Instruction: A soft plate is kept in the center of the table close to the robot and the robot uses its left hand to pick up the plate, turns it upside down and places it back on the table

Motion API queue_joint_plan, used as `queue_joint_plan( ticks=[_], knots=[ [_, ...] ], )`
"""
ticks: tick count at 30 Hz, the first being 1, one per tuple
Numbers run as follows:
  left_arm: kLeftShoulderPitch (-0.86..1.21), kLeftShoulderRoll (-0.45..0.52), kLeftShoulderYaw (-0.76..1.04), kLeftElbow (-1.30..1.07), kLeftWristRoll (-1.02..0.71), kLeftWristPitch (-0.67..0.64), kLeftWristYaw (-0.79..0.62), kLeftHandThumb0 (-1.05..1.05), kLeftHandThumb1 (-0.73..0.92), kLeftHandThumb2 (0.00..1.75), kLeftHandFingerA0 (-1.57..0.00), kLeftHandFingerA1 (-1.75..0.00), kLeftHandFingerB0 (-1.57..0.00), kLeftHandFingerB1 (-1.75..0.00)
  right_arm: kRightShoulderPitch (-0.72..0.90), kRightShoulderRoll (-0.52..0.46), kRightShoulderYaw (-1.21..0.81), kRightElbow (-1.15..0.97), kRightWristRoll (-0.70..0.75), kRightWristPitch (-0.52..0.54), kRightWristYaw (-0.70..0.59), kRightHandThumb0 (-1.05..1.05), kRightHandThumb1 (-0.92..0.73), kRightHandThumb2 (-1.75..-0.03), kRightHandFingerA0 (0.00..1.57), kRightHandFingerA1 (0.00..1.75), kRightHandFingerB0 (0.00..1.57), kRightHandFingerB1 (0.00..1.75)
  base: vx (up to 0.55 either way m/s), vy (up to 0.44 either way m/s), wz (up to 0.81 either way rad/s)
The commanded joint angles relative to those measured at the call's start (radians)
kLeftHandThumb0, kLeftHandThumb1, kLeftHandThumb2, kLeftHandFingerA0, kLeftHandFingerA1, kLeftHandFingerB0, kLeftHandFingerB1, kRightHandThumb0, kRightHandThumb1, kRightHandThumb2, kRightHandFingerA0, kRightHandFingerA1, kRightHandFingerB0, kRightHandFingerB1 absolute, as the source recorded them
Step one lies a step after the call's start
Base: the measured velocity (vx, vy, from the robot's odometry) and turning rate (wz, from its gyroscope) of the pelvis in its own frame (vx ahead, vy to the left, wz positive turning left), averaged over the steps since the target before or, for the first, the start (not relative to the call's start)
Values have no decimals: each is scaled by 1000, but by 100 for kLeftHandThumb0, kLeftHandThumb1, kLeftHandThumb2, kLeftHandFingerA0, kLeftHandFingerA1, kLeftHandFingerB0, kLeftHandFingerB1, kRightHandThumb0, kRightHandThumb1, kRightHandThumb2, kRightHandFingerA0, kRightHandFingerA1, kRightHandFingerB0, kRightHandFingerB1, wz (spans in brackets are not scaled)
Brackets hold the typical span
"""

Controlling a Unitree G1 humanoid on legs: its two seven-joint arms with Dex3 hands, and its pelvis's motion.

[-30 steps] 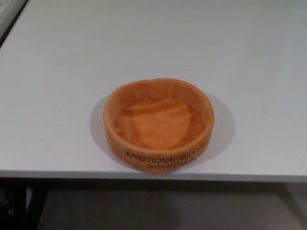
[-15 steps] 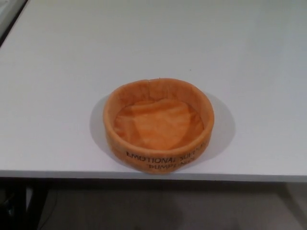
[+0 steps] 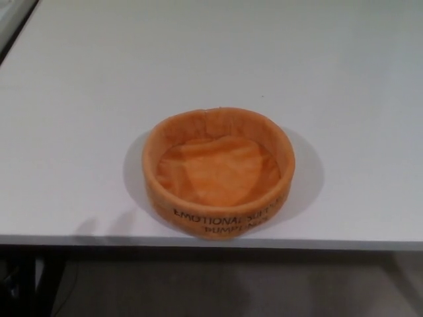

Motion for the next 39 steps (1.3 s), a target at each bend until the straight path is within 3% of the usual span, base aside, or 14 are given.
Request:
queue_joint_plan(
  ticks=[1,6,9,11,12,14,17,18,23,28,29,33,34,39],
  knots=[
    [-124,137,22,-4,93,45,44,-89,78,123,-4,-47,-8,-30,-1,-15,19,-5,-15,35,10,-91,-76,-79,42,43,37,37,17,1,6],
    [-253,233,-30,21,236,53,87,-38,37,106,-1,-51,0,-50,12,-38,27,-59,-7,51,33,-80,-91,-68,37,44,38,35,0,0,0],
    [-336,253,-85,69,345,12,116,-98,92,72,-21,-39,-15,-28,5,-46,22,-41,-4,47,42,-80,-91,-68,37,43,38,35,0,0,0],
    [-420,260,-152,80,386,46,126,-39,33,103,-3,-51,0,-48,16,-38,17,-32,-6,30,38,-82,-78,-114,35,54,32,48,0,0,0],
    [-458,264,-180,104,411,27,120,-105,74,118,-12,-48,-10,-40,17,-41,17,-26,-11,20,40,-83,-79,-115,34,53,33,48,0,0,0],
    [-521,288,-243,136,517,-7,134,-39,32,102,-4,-51,0,-48,23,-43,19,-29,-10,25,45,-83,-78,-114,31,53,35,50,0,0,0],
    [-599,312,-306,196,600,-75,132,-39,35,103,-1,-50,0,-48,27,-41,21,-26,-7,26,50,-83,-78,-114,31,53,37,50,0,0,0],
    [-615,316,-320,197,611,-67,132,-100,90,69,-19,-32,-14,-26,26,-41,21,-23,-7,24,51,-83,-78,-115,32,53,37,50,0,0,0],
    [-773,377,-464,205,777,1,121,-98,92,74,-19,-36,-12,-26,15,-38,24,-19,-11,28,44,-81,-90,-68,38,43,44,35,0,0,0],
    [-828,358,-534,199,816,41,126,-94,72,114,-12,-46,-3,-38,-24,-42,15,76,-47,2,13,-89,-77,-115,40,51,40,47,0,0,0],
    [-831,360,-542,199,823,42,124,-97,92,71,-18,-35,-15,-27,-36,-43,16,102,-48,9,11,-84,-88,-68,47,38,49,35,0,0,0],
    [-871,363,-603,236,878,30,126,-92,72,113,-12,-47,-3,-38,-48,-51,17,114,-52,0,16,-90,-76,-115,41,50,41,48,0,0,0],
    [-884,361,-616,249,887,23,129,-95,91,69,-20,-37,-17,-27,-40,-53,17,91,-53,9,13,-91,-76,-115,41,50,41,47,0,0,0],
    [-907,349,-675,240,893,42,93,-95,88,68,-21,-37,-22,-28,-47,-52,17,103,-56,18,11,-85,-89,-68,46,38,49,36,0,0,0]
  ],
)
